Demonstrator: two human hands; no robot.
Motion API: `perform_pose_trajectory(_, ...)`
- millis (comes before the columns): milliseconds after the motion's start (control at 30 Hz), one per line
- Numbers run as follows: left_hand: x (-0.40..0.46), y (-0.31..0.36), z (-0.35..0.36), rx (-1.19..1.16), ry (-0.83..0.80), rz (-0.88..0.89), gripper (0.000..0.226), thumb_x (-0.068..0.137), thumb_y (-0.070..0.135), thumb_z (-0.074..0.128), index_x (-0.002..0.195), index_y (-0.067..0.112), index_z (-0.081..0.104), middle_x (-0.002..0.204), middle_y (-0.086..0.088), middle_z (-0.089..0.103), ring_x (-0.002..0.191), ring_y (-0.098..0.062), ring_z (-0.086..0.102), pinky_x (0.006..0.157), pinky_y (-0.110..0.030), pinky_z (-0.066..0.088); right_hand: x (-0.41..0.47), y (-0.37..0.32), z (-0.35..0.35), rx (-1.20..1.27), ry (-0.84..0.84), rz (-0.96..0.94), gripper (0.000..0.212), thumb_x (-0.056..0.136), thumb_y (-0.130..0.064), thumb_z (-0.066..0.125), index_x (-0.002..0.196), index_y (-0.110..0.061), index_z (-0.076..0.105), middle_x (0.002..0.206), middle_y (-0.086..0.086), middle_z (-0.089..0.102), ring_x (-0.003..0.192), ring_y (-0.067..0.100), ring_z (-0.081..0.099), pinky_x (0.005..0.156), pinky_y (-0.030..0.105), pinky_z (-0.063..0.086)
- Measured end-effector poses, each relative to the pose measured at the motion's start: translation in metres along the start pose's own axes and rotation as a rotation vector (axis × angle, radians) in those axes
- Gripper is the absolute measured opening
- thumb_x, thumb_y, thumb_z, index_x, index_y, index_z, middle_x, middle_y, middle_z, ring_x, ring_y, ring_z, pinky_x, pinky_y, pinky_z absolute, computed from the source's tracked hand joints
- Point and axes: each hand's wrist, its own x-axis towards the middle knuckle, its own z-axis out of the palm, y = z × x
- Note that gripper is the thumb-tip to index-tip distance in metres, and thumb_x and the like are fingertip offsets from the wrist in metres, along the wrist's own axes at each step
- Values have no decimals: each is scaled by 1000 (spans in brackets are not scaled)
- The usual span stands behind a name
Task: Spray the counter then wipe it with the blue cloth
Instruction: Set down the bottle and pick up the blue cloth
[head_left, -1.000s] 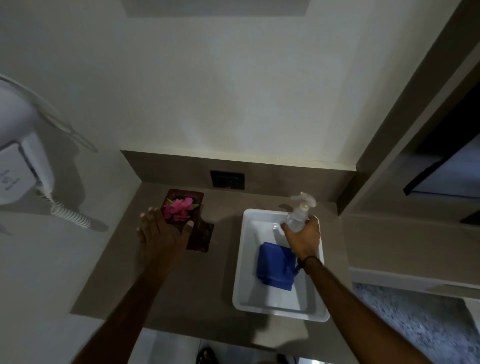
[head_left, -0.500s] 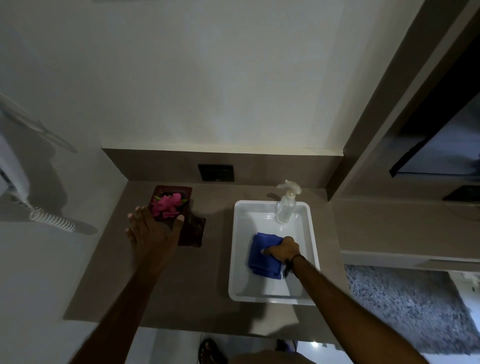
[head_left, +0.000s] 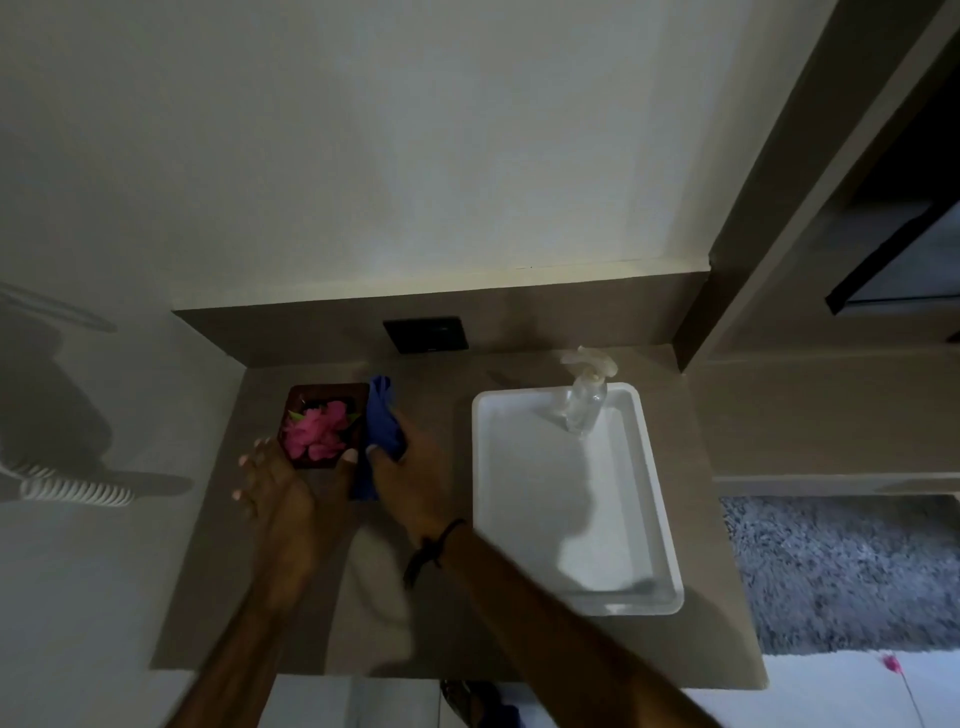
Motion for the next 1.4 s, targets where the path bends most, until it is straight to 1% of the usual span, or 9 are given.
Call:
perform_pose_trajectory(167, 11, -16, 3, -14, -72, 52, 112, 74, 80, 43, 159, 9, 21, 168, -15, 21, 159, -30, 9, 130, -51, 2, -5, 28, 5, -106, 6, -101, 54, 96, 7, 46, 149, -4, 37, 138, 25, 55, 123, 37, 55, 96, 8, 41)
perform_pose_trajectory(300, 12, -20, 5, -43, -75, 34, 115, 72, 85, 42, 159, 14, 17, 170, -10, 17, 160, -26, 6, 130, -50, 1, 9, 43, 6, -281, 1, -15, 60, 95, -5, 51, 151, -15, 35, 141, 21, 54, 128, 37, 53, 106, 36, 43)
perform_pose_trajectory(500, 7, -13, 2, -52, -78, 22, 111, 77, 77, 47, 160, 12, 14, 171, -12, 14, 160, -28, 4, 129, -51, 1, 45, 46, 6, -407, -39, 20, 65, 97, -1, 47, 156, -8, 21, 160, 15, 31, 147, 34, 31, 120, 49, 28)
perform_pose_trajectory(767, 1, -3, -1, -19, -91, 6, 111, 79, 72, 46, 161, 6, 10, 171, -15, 11, 160, -31, 1, 128, -49, -3, 20, 63, 7, -238, 53, 122, 50, 97, -4, 48, 145, -12, 42, 132, 22, 60, 117, 37, 59, 97, 41, 50)
perform_pose_trajectory(900, 3, -4, -1, -13, -114, -12, 110, 85, 68, 50, 161, 4, 3, 171, -17, 7, 160, -31, -2, 128, -48, -5, 13, 47, 5, -101, 42, 166, 39, 94, 7, 43, 130, 0, 56, 117, 28, 64, 107, 44, 60, 95, 50, 51)
perform_pose_trajectory(1000, 2, -2, -2, -24, -108, -13, 111, 83, 70, 50, 160, 1, 9, 170, -20, 13, 160, -33, 2, 129, -50, -2, -2, 24, 11, 3, 21, 81, 42, 92, 7, 46, 130, -6, 57, 118, 20, 66, 109, 37, 63, 89, 35, 55)
perform_pose_trajectory(1100, 0, 1, -3, -43, -82, 4, 106, 85, 64, 56, 158, -1, 16, 167, -24, 20, 159, -37, 6, 128, -52, 0, -24, 13, 21, 110, 1, -10, 56, 97, -3, 46, 149, -21, 39, 138, 3, 56, 125, 18, 57, 108, 33, 48)
perform_pose_trajectory(1300, 0, 1, -3, -20, -100, -13, 104, 87, 59, 56, 160, 1, 9, 170, -20, 12, 160, -34, 0, 129, -50, -2, -18, 35, 16, -89, -1, -44, 57, 100, 3, 42, 153, -9, 28, 138, 20, 55, 118, 34, 59, 104, 32, 49)
perform_pose_trajectory(1400, 1, 0, -3, -21, -86, 0, 97, 90, 52, 60, 160, 3, 14, 169, -19, 16, 160, -34, 2, 129, -50, -2, 2, 48, 8, -220, 9, 17, 51, 101, -7, 46, 150, -7, 35, 132, 20, 57, 105, 19, 66, 86, 11, 45)
